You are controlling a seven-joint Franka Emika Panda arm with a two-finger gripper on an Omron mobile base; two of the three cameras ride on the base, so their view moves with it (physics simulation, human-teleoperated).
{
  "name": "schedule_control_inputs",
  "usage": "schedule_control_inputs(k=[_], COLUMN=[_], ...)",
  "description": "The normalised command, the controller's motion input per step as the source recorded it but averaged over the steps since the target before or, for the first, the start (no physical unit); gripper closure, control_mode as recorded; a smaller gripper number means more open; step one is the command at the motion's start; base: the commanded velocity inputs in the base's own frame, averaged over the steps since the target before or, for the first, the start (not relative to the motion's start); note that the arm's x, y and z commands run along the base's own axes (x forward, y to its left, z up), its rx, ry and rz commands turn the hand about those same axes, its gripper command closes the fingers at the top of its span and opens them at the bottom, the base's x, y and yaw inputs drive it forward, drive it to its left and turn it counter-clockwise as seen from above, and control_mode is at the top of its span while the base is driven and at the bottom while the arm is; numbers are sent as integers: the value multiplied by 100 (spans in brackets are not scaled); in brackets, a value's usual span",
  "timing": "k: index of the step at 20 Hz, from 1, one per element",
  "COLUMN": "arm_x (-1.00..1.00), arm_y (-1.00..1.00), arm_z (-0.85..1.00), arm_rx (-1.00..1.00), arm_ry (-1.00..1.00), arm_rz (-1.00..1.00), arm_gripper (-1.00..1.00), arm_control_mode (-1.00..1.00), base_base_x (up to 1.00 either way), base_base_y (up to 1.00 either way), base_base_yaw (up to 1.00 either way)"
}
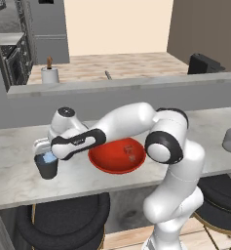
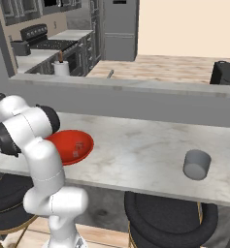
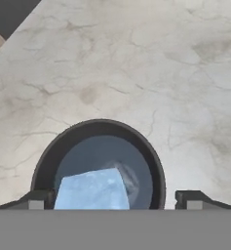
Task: There are four ice cubes in the ice bowl. Place two ice cubes in each glass of water.
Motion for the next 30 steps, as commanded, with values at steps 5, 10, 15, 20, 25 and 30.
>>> schedule_control_inputs(k=[5, 10, 15, 20, 25, 30], arm_x=[2, 2, -33, -61, -46, -32], arm_y=[15, 41, -33, -99, -100, -100], arm_z=[33, 41, 38, 0, -8, 18], arm_rx=[4, 2, 5, 0, 1, -1], arm_ry=[0, 1, 9, 14, 6, 0], arm_rz=[0, 0, 0, -22, -28, -23], arm_gripper=[-100, -100, -100, -100, -100, -100], arm_control_mode=[-100, -100, -100, -100, -100, -100], base_base_x=[0, 0, 0, 0, 0, 0], base_base_y=[0, 0, 0, 0, 0, 0], base_base_yaw=[0, 0, 0, 0, 0, 0])
